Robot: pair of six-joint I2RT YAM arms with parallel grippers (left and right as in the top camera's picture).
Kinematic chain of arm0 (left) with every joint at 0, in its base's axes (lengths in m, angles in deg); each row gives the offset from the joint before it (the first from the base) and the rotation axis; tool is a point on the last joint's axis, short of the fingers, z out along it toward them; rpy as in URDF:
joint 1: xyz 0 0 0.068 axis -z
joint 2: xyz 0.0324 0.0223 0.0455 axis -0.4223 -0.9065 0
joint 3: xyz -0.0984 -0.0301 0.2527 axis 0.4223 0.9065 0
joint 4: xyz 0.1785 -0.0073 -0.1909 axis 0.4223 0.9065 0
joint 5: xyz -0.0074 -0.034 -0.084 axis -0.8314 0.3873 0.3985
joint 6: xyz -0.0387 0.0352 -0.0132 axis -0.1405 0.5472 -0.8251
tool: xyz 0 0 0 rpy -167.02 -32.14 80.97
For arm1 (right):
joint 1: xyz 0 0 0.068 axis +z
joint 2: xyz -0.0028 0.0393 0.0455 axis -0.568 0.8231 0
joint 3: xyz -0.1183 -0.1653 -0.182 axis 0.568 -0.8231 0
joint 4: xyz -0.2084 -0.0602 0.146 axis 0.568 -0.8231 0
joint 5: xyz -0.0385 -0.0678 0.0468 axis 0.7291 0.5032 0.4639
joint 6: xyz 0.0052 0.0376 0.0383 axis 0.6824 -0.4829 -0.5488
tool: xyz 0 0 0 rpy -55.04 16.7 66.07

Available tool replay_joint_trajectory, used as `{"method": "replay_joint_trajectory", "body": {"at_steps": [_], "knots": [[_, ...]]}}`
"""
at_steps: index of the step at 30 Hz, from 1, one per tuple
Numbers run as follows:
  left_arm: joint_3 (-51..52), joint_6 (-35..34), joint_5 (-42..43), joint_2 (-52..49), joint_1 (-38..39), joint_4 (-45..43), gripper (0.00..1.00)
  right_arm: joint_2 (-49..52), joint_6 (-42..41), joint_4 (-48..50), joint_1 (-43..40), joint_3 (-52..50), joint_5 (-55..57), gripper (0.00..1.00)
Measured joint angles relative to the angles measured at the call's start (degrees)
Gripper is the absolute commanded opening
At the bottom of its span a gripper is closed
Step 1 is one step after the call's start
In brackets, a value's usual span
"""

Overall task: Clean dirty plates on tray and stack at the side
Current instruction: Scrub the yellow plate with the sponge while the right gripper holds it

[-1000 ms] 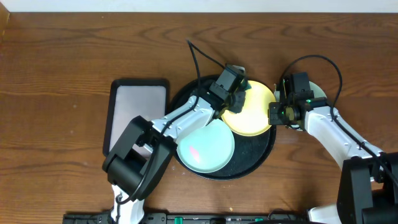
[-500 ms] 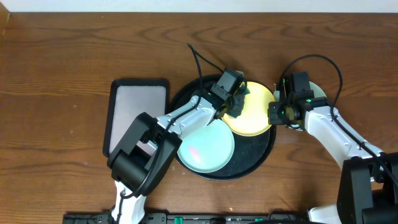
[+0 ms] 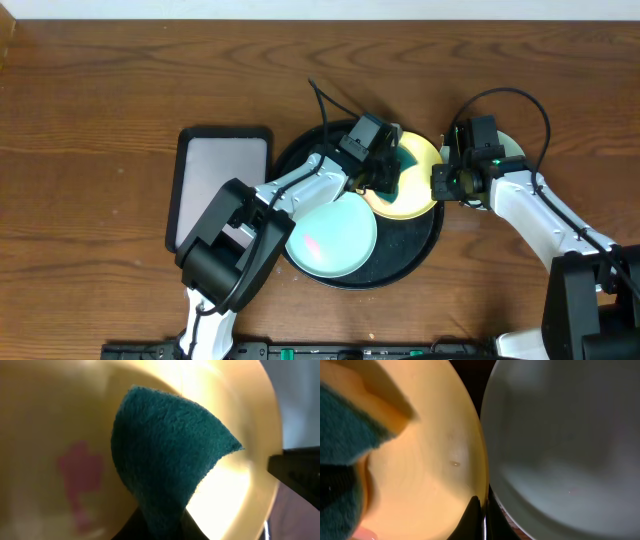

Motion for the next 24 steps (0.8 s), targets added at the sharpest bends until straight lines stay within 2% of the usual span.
{"method": "replay_joint_trajectory", "body": {"at_steps": [7, 13, 19, 24], "knots": [[-1.07, 0.00, 0.57, 5.75, 0.00, 0.02, 0.07, 0.00, 0.00, -0.09, 0.00, 0.00, 0.04, 0.01], [-3.13, 0.02, -3.67, 12.24, 0.02, -0.15, 0.08, 0.00, 0.00, -0.09, 0.00, 0.00, 0.04, 0.01], [-3.30, 0.02, -10.12, 10.23, 0.11, 2.54, 0.07, 0.00, 0.00, -0.09, 0.00, 0.00, 0.04, 0.01], [-3.30, 0.63, -13.73, 6.23, 0.11, -0.13, 0.08, 0.00, 0.00, -0.11, 0.00, 0.00, 0.07, 0.01]]}}
